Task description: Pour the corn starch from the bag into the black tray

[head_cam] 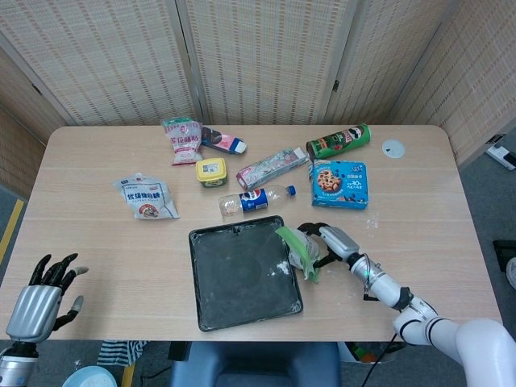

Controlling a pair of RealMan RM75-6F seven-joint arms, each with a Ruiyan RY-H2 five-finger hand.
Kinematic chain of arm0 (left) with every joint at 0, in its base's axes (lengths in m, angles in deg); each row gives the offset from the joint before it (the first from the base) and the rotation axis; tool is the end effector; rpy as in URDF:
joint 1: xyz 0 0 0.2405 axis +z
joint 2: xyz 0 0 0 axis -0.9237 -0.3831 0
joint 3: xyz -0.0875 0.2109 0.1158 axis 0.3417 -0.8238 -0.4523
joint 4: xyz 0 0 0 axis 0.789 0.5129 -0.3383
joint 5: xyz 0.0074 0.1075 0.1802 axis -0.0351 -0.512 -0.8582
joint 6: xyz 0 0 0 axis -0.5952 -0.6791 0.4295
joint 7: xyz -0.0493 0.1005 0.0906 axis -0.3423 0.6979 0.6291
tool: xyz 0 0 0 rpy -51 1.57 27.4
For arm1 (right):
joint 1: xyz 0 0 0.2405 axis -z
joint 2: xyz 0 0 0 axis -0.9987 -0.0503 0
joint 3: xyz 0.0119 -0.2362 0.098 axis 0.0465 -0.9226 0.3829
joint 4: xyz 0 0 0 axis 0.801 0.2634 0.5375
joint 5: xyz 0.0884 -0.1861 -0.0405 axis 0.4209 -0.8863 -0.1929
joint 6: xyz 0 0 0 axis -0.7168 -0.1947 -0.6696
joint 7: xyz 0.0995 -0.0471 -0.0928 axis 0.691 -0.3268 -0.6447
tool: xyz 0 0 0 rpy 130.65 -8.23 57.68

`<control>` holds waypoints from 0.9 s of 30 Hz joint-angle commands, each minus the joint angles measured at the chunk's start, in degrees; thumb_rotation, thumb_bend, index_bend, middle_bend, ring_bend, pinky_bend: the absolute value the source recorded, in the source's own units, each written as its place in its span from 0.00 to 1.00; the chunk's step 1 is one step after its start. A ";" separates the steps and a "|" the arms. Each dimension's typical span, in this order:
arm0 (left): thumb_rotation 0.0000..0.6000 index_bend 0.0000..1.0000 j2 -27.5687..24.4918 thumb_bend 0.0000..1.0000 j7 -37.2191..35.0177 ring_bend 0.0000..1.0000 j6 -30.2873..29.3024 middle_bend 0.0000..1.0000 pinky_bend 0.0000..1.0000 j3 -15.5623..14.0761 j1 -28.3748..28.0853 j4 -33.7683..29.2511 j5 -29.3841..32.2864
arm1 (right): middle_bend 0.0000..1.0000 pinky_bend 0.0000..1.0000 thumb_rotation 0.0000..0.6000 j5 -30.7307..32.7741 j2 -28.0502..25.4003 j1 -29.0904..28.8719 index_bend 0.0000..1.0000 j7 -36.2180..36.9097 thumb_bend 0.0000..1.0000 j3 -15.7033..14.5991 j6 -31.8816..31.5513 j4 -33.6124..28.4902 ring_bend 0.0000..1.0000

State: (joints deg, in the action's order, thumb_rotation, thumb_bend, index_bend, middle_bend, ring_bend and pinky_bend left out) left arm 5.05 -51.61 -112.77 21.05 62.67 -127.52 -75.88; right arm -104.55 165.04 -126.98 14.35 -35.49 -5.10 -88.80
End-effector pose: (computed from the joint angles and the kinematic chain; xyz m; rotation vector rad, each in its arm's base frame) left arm -0.3037 0.1646 0.1245 -1.5367 -0.8476 -0.8510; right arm -0.2473 -0.3507 -0.0488 1.8138 -1.6158 1.1091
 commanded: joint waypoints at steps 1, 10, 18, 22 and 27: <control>1.00 0.29 -0.03 0.46 0.00 0.21 -0.14 0.15 0.02 0.09 -0.01 -0.07 -0.01 | 0.15 0.07 1.00 -0.35 -0.64 0.20 0.15 0.32 0.34 -0.84 -1.33 -0.29 0.21; 1.00 0.29 -0.42 0.46 0.03 0.21 -0.22 0.15 0.02 0.32 -0.29 -0.48 -0.16 | 0.12 0.05 1.00 0.06 -6.68 3.36 0.08 -7.09 0.34 -1.52 -8.89 -6.67 0.19; 1.00 0.29 -0.71 0.46 0.11 0.21 0.11 0.15 0.02 1.24 -1.20 -0.78 0.11 | 0.21 0.13 1.00 4.90 -19.19 10.71 0.09 -25.25 0.34 -0.60 -16.79 -21.92 0.27; 1.00 0.28 -0.42 0.46 0.22 0.21 0.14 0.15 0.02 1.85 -1.46 -0.86 0.77 | 0.25 0.18 1.00 8.30 -25.73 16.41 0.18 -36.32 0.34 -0.64 -22.50 -31.36 0.31; 1.00 0.27 0.57 0.46 0.43 0.21 -0.92 0.15 0.02 2.68 -1.59 -0.53 0.85 | 0.25 0.19 1.00 10.80 -32.78 21.93 0.18 -46.60 0.34 -1.52 -27.86 -40.69 0.31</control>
State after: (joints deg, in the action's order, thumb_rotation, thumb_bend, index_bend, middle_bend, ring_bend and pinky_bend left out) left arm 5.53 -51.27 -113.61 23.65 61.11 -128.09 -75.01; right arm -96.42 137.63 -109.73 -26.14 -36.52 -28.28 -123.19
